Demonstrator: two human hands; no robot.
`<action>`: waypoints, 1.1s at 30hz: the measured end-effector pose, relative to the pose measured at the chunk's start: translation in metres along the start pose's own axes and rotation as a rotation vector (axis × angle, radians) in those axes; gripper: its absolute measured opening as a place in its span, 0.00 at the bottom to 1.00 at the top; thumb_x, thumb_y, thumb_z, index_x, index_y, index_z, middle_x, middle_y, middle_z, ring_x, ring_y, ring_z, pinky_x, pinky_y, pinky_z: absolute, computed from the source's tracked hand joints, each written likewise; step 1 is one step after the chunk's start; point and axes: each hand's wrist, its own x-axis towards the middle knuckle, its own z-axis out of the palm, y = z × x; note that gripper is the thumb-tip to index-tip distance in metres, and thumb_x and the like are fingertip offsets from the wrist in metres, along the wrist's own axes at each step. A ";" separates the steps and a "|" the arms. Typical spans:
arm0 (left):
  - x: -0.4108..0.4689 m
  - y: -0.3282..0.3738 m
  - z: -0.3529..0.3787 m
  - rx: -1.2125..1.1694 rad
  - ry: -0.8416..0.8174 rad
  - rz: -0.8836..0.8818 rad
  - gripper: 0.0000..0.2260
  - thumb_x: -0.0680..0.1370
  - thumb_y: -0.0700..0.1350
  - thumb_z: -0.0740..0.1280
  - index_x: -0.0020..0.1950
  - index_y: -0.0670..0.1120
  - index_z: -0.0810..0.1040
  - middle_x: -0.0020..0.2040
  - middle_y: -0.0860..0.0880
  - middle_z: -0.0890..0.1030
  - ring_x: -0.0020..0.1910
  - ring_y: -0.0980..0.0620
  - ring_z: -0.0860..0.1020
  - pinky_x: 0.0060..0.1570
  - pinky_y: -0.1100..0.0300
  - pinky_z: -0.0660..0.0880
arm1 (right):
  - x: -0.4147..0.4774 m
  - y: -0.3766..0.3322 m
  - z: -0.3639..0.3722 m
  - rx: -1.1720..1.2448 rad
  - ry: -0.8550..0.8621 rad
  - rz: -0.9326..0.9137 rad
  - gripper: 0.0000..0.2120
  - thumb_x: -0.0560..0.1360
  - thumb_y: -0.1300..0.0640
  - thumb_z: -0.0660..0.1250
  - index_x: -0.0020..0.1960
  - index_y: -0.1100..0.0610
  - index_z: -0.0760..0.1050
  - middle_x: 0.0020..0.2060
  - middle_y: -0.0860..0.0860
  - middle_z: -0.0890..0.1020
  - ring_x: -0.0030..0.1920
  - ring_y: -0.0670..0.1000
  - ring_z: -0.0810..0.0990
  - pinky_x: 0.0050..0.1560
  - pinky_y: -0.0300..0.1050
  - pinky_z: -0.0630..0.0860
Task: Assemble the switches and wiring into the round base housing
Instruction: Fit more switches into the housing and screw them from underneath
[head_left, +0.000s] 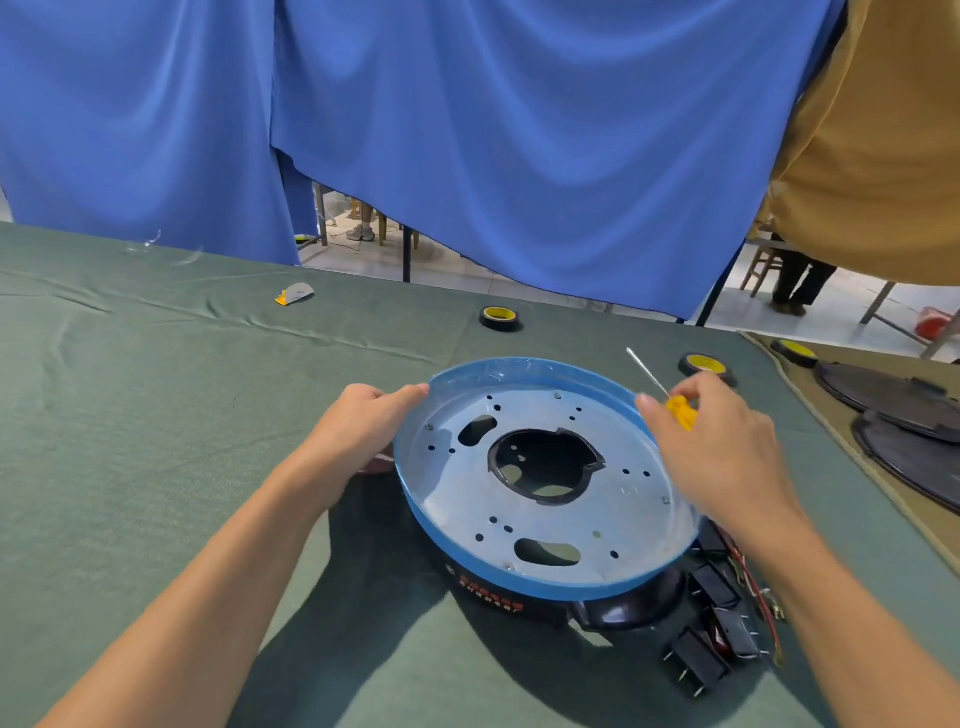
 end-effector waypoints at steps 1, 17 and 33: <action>-0.003 0.002 -0.001 0.057 -0.006 -0.030 0.20 0.77 0.57 0.65 0.42 0.40 0.82 0.32 0.49 0.84 0.32 0.52 0.81 0.34 0.61 0.74 | -0.006 0.007 0.001 -0.010 0.016 0.041 0.13 0.77 0.44 0.64 0.51 0.53 0.69 0.41 0.50 0.74 0.44 0.55 0.70 0.41 0.49 0.66; -0.049 0.035 0.013 -0.244 -0.057 -0.228 0.10 0.75 0.52 0.68 0.49 0.46 0.78 0.41 0.44 0.80 0.36 0.45 0.77 0.35 0.55 0.74 | -0.017 0.025 0.015 0.383 0.306 0.192 0.12 0.74 0.69 0.64 0.50 0.55 0.67 0.35 0.48 0.72 0.34 0.48 0.69 0.31 0.47 0.63; -0.076 0.081 -0.019 -0.506 0.506 0.195 0.16 0.57 0.55 0.74 0.42 0.51 0.81 0.43 0.49 0.83 0.41 0.47 0.81 0.43 0.52 0.79 | -0.033 -0.003 0.023 0.590 0.125 0.296 0.12 0.74 0.65 0.63 0.43 0.48 0.65 0.38 0.51 0.75 0.42 0.59 0.82 0.44 0.54 0.77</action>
